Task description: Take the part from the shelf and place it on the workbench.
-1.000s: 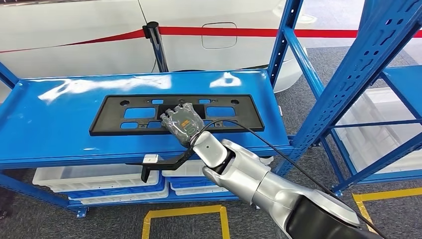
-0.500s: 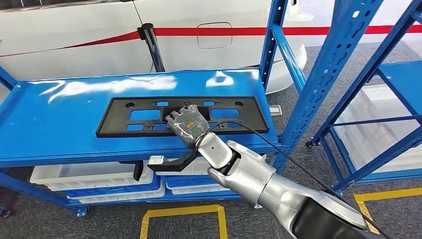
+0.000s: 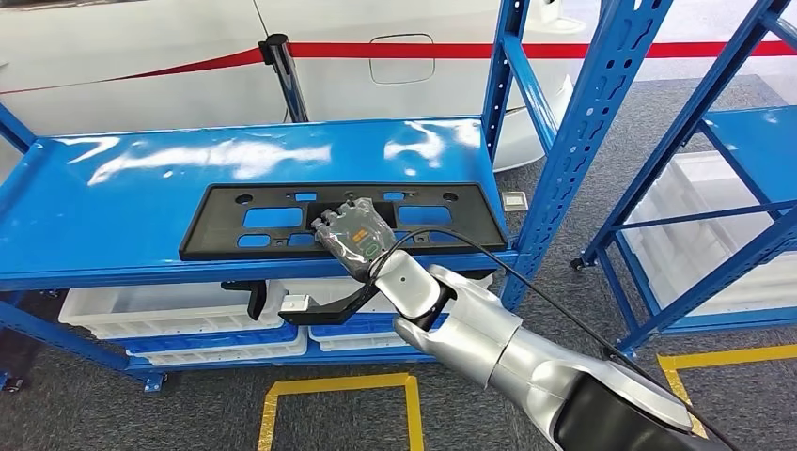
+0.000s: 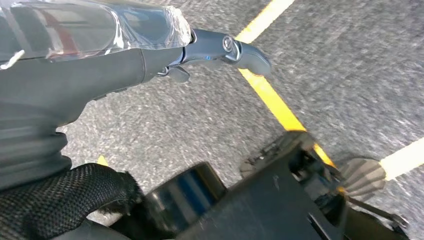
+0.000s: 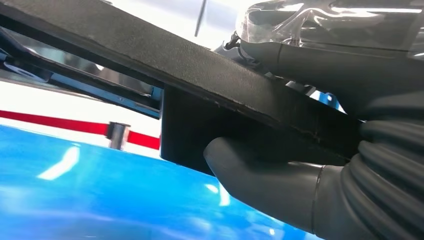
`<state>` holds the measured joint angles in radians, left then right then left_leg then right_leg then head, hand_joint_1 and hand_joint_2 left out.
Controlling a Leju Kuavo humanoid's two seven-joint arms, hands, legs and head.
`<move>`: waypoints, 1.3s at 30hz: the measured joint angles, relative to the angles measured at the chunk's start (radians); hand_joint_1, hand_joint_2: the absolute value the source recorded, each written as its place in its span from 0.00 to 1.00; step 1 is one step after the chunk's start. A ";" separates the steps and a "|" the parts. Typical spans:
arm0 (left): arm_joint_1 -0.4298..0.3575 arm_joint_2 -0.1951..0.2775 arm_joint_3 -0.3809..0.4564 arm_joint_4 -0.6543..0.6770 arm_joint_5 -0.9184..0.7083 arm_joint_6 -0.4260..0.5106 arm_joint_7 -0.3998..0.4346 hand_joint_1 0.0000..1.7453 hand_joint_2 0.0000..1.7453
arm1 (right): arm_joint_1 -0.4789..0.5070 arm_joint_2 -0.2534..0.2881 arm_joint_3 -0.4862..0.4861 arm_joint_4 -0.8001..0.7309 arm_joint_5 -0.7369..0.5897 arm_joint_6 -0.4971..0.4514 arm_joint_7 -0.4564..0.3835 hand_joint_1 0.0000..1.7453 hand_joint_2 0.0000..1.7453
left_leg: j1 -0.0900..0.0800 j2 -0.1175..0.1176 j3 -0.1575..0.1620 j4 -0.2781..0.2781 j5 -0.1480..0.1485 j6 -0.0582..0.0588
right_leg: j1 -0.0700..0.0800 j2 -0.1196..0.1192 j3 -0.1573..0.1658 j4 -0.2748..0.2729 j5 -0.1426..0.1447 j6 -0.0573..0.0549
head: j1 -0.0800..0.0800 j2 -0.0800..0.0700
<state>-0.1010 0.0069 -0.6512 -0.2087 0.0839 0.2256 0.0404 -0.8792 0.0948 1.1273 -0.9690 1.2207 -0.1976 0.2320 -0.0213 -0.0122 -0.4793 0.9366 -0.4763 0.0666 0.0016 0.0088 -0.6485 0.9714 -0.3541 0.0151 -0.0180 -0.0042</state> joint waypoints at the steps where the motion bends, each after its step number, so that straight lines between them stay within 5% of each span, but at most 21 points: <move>1: 0.000 0.000 -0.002 0.000 0.000 0.000 0.000 0.00 1.00 | 0.000 -0.001 0.000 -0.001 0.000 -0.001 0.000 1.00 1.00 | 0.002 0.001 -0.002 -0.010 0.015 0.002 | 0.000 0.000 -0.003 -0.002 -0.001 0.006 | 0.000 0.000; 3: -0.001 -0.002 -0.005 0.000 0.000 0.001 0.001 0.00 1.00 | -0.001 -0.003 0.000 -0.001 0.004 -0.003 0.000 1.00 1.00 | 0.011 0.003 -0.012 -0.030 0.045 0.004 | 0.000 -0.001 -0.024 0.045 -0.054 0.018 | 0.003 0.000; 5: -0.001 -0.003 -0.008 0.000 0.000 0.001 0.001 0.00 1.00 | -0.001 -0.006 0.000 -0.001 0.017 -0.007 0.002 1.00 1.00 | 0.015 0.005 -0.030 -0.033 0.064 0.004 | -0.005 -0.002 -0.061 0.169 -0.148 0.027 | 0.005 0.000; 7: -0.002 -0.003 -0.009 0.000 0.000 0.002 0.003 0.00 1.00 | 0.001 -0.008 0.000 -0.001 0.032 -0.012 0.007 1.00 1.00 | 0.017 0.007 -0.051 -0.030 0.080 0.002 | -0.011 -0.003 -0.078 0.272 -0.186 0.037 | 0.006 0.000; 9: -0.004 -0.003 -0.009 0.000 0.002 0.002 0.004 0.00 1.00 | 0.001 -0.010 0.001 -0.003 0.042 -0.014 0.014 1.00 1.00 | 0.019 0.008 -0.074 -0.023 0.093 -0.003 | -0.014 -0.003 -0.034 0.253 -0.152 0.045 | 0.006 0.000; 11: -0.006 -0.004 -0.009 -0.001 0.003 0.002 0.004 0.00 1.00 | 0.001 -0.011 0.001 -0.012 0.049 -0.014 0.016 1.00 1.00 | 0.020 0.007 -0.097 -0.008 0.101 -0.011 | -0.017 -0.003 0.068 0.117 -0.118 0.047 | 0.006 0.000; 13: -0.009 -0.005 -0.010 -0.001 0.004 0.002 0.004 0.00 1.00 | 0.000 -0.010 0.000 -0.028 0.057 -0.016 0.016 1.00 1.00 | 0.018 0.006 -0.113 0.007 0.109 -0.021 | -0.015 0.000 0.138 0.009 -0.121 0.037 | 0.006 0.000; 17: -0.009 -0.005 -0.011 -0.001 0.008 0.008 0.004 0.00 1.00 | 0.001 -0.010 0.001 -0.055 0.070 -0.017 0.014 1.00 1.00 | 0.021 0.004 -0.136 0.027 0.106 -0.047 | -0.014 -0.003 0.126 -0.015 -0.107 0.000 | 0.005 0.000; 19: -0.011 -0.005 -0.011 -0.001 0.010 0.010 0.003 0.00 1.00 | 0.001 -0.010 0.001 -0.071 0.073 -0.014 0.013 1.00 1.00 | 0.026 0.003 -0.165 0.111 0.026 -0.059 | -0.017 -0.006 0.105 -0.017 -0.087 -0.014 | 0.004 0.000; 21: -0.014 -0.005 -0.011 -0.001 0.011 0.011 0.002 0.00 1.00 | 0.003 -0.010 0.001 -0.087 0.075 -0.011 0.013 1.00 1.00 | 0.029 0.003 -0.197 0.252 -0.063 -0.068 | -0.017 -0.006 0.081 -0.016 -0.068 -0.019 | 0.004 0.000; 23: -0.015 -0.005 -0.011 -0.001 0.013 0.012 0.003 0.00 1.00 | 0.007 -0.011 0.001 -0.102 0.077 -0.008 0.013 1.00 1.00 | 0.031 0.003 -0.190 0.323 -0.077 -0.072 | -0.016 -0.006 0.056 -0.015 -0.049 -0.018 | 0.004 0.000; 24: -0.014 -0.005 -0.012 -0.001 0.013 0.012 0.003 0.00 1.00 | 0.009 -0.012 0.001 -0.110 0.076 -0.006 0.013 1.00 1.00 | 0.032 0.004 -0.161 0.303 -0.054 -0.072 | -0.016 -0.006 0.043 -0.015 -0.039 -0.016 | 0.004 0.000; 26: -0.011 -0.004 -0.014 -0.001 0.015 0.012 0.004 0.00 1.00 | 0.010 -0.014 0.000 -0.127 0.075 -0.002 0.015 1.00 1.00 | 0.034 0.004 -0.066 0.171 -0.007 -0.068 | -0.016 -0.005 0.021 -0.015 -0.020 -0.010 | 0.004 0.000; 28: -0.007 -0.004 -0.017 -0.001 0.014 0.013 0.005 0.00 1.00 | 0.009 -0.017 -0.001 -0.145 0.073 -0.001 0.017 1.00 1.00 | 0.028 0.002 0.017 0.029 -0.005 -0.057 | -0.014 -0.004 0.007 -0.016 -0.001 0.001 | 0.004 0.000; 29: -0.006 -0.003 -0.018 -0.001 0.015 0.014 0.005 0.00 1.00 | 0.009 -0.018 -0.002 -0.153 0.071 0.000 0.017 1.00 1.00 | 0.024 0.001 0.032 -0.007 -0.012 -0.050 | -0.014 -0.004 0.002 -0.019 0.010 0.007 | 0.004 0.000; 32: -0.003 -0.004 -0.023 -0.001 0.023 0.018 0.004 0.00 1.00 | 0.010 -0.025 -0.002 -0.168 0.069 0.004 0.018 1.00 1.00 | 0.024 0.002 0.014 -0.020 0.009 -0.028 | -0.015 -0.004 -0.011 -0.019 0.019 0.024 | 0.004 0.000; 34: -0.004 -0.004 -0.025 -0.001 0.026 0.019 0.001 0.00 1.00 | 0.011 -0.034 -0.002 -0.177 0.068 0.007 0.019 1.00 1.00 | 0.028 0.005 -0.007 -0.022 0.034 -0.012 | -0.016 -0.004 -0.038 0.051 -0.059 0.032 | 0.006 0.000; 36: -0.008 -0.004 -0.026 -0.001 0.025 0.020 -0.004 0.00 1.00 | 0.011 -0.043 -0.002 -0.188 0.068 0.013 0.020 1.00 1.00 | 0.026 0.007 -0.034 -0.021 0.057 -0.004 | -0.016 -0.004 -0.075 0.194 -0.164 0.037 | 0.007 0.000; 37: -0.010 -0.004 -0.028 -0.001 0.023 0.020 -0.006 0.00 1.00 | 0.011 -0.047 -0.002 -0.193 0.068 0.016 0.022 1.00 1.00 | 0.025 0.008 -0.048 -0.020 0.068 -0.004 | -0.016 -0.004 -0.086 0.257 -0.189 0.038 | 0.007 0.000; 39: -0.017 -0.005 -0.033 -0.002 0.012 0.020 -0.010 0.00 1.00 | 0.012 -0.054 -0.002 -0.204 0.067 0.025 0.029 1.00 1.00 | 0.024 0.009 -0.075 -0.018 0.089 -0.005 | -0.016 -0.004 -0.063 0.295 -0.165 0.040 | 0.007 0.000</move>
<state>-0.1177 0.0016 -0.6842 -0.2102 0.0961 0.2461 0.0304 -0.8674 0.0410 1.1249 -1.1727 1.2874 -0.1727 0.2609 0.0029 -0.0034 -0.5543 0.9191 -0.3876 0.0617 -0.0139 0.0048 -0.7117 1.2661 -0.5194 0.0550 -0.0111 -0.0042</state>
